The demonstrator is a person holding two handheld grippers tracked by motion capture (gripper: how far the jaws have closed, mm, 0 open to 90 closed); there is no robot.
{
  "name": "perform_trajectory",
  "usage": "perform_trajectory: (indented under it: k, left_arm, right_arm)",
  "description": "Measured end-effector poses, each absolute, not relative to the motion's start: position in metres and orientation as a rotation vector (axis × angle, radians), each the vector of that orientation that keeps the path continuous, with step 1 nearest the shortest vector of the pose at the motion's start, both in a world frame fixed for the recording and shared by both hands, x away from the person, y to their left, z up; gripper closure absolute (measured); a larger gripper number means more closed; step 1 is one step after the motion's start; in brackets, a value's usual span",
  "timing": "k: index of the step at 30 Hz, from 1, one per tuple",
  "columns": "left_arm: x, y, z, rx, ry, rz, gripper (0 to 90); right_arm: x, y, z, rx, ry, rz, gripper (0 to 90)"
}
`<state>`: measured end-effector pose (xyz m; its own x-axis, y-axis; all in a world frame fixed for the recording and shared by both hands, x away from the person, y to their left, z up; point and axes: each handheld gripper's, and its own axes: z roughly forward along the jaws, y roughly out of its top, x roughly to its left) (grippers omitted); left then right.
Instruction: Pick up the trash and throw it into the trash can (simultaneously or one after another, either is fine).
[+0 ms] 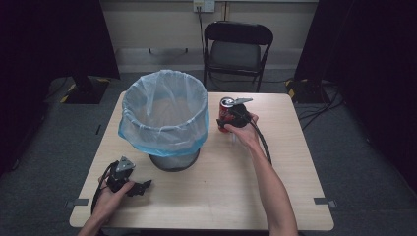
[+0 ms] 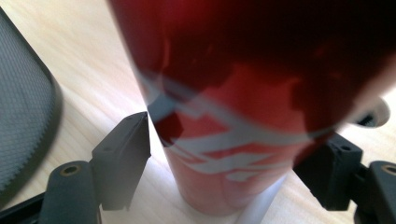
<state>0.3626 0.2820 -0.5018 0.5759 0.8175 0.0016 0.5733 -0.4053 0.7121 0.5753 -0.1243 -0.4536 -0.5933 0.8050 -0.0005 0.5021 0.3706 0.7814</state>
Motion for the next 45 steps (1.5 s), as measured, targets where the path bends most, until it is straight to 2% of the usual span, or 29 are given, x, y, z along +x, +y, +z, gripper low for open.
perform_trajectory:
  k: [13, 32, 45]
  left_arm:
    - [0.363, 0.282, -0.502, 2.130, 1.103, 0.464, 0.0]
    - [0.362, 0.282, -0.502, 2.128, 1.105, 0.461, 0.0]
    - [0.362, 0.282, -0.502, 2.126, 1.106, 0.461, 0.0]
  right_arm:
    - [0.584, -0.118, -0.467, 1.152, 2.274, 1.039, 33.6]
    - [0.575, -0.120, -0.452, 1.168, 2.275, 1.088, 34.2]
    - [0.551, -0.137, -0.425, 1.183, 2.227, 1.168, 34.3]
